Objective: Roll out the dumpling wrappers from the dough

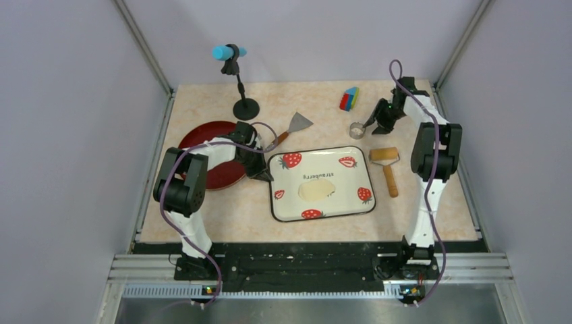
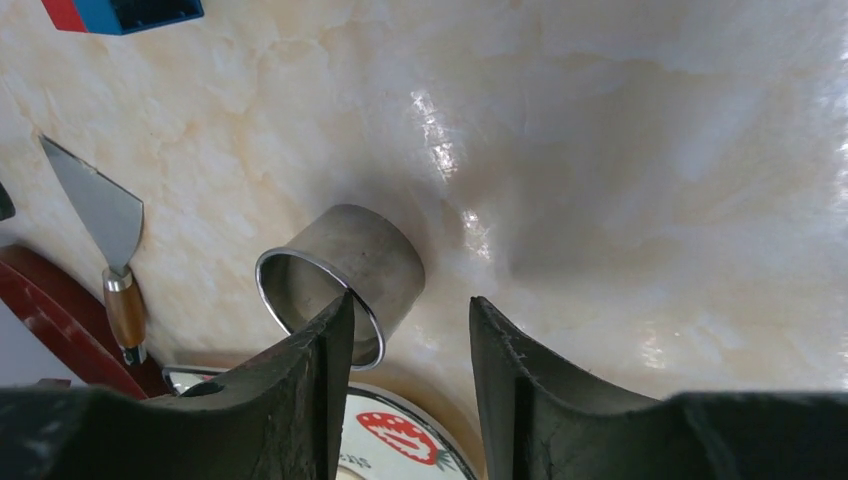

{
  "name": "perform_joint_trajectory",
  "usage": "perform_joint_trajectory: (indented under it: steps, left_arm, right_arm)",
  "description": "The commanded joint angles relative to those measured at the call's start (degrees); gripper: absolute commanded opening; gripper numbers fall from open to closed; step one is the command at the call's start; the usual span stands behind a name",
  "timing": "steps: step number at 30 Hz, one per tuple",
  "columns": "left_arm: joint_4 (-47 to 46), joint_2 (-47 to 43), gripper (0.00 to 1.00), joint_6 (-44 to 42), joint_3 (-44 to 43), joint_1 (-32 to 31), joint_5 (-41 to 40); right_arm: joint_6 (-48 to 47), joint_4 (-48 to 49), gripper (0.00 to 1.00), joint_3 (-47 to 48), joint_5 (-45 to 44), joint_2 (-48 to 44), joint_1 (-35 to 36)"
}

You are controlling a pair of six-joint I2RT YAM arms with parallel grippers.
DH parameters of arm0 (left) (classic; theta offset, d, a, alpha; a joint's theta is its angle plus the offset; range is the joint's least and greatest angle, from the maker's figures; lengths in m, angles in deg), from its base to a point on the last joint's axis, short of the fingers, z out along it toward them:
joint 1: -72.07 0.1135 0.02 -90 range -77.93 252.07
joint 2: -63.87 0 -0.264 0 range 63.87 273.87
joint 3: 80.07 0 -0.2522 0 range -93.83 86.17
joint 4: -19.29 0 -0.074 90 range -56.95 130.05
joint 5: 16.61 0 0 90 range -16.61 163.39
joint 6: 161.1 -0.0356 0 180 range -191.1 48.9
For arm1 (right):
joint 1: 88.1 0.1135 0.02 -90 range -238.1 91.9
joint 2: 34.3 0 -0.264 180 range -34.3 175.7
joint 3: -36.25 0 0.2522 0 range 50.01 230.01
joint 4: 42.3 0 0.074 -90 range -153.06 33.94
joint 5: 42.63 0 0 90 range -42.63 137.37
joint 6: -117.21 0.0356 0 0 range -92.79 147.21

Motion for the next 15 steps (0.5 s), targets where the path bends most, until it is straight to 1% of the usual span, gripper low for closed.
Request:
perform_joint_trajectory:
  steps: [1,6,10,15]
  left_arm:
    - [-0.2,2.7,0.00,0.7,0.7,-1.8,-5.8]
    - [0.1,3.0,0.00,0.8,0.3,-1.9,-5.8]
    - [0.5,3.1,0.00,0.7,0.1,-2.0,-6.0]
    - [0.7,3.0,0.00,0.6,0.1,-2.1,-6.1]
  right_arm:
    - [0.5,-1.5,0.42,2.7,2.1,0.9,1.2]
    - [-0.5,-2.0,0.30,2.5,1.5,1.6,2.2]
    - [-0.7,-2.0,0.14,2.4,1.4,1.9,2.4]
    - [-1.1,-2.6,0.01,2.9,1.2,2.4,2.5]
